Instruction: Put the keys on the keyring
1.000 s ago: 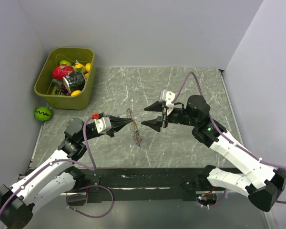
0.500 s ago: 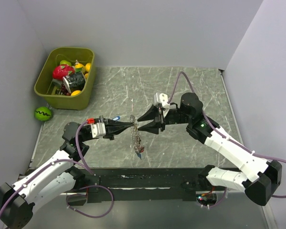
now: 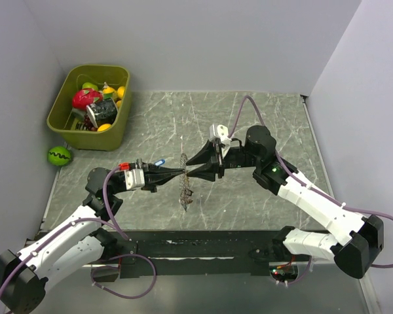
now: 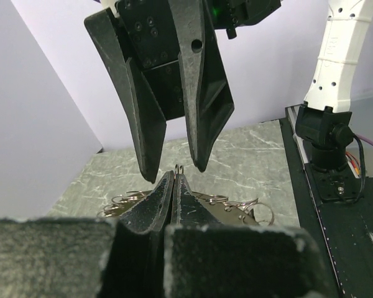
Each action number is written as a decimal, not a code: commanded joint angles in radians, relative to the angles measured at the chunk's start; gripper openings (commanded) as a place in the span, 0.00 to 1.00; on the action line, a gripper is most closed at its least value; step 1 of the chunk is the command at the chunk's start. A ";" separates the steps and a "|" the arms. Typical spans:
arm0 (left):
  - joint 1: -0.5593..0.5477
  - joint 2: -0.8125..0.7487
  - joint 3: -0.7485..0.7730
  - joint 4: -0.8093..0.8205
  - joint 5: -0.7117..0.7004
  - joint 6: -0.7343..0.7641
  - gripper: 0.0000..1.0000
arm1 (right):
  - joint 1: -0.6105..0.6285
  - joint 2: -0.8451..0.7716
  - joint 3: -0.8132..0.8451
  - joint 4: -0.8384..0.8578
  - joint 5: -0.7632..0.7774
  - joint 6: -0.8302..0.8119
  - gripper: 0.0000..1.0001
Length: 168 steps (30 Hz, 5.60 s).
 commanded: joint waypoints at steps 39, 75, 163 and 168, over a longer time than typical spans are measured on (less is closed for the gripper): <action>-0.003 0.048 0.331 -0.682 -0.049 0.249 0.41 | 0.000 0.086 0.262 -0.385 0.182 -0.206 0.00; -0.005 0.345 0.655 -1.133 0.046 0.513 0.16 | 0.000 0.157 0.321 -0.528 0.228 -0.294 0.00; -0.008 0.150 0.040 0.400 0.073 -0.190 0.01 | -0.066 -0.118 -0.038 0.038 0.062 0.063 0.61; -0.008 0.127 0.051 0.317 0.085 -0.131 0.01 | -0.087 -0.148 -0.060 0.046 0.140 0.126 0.74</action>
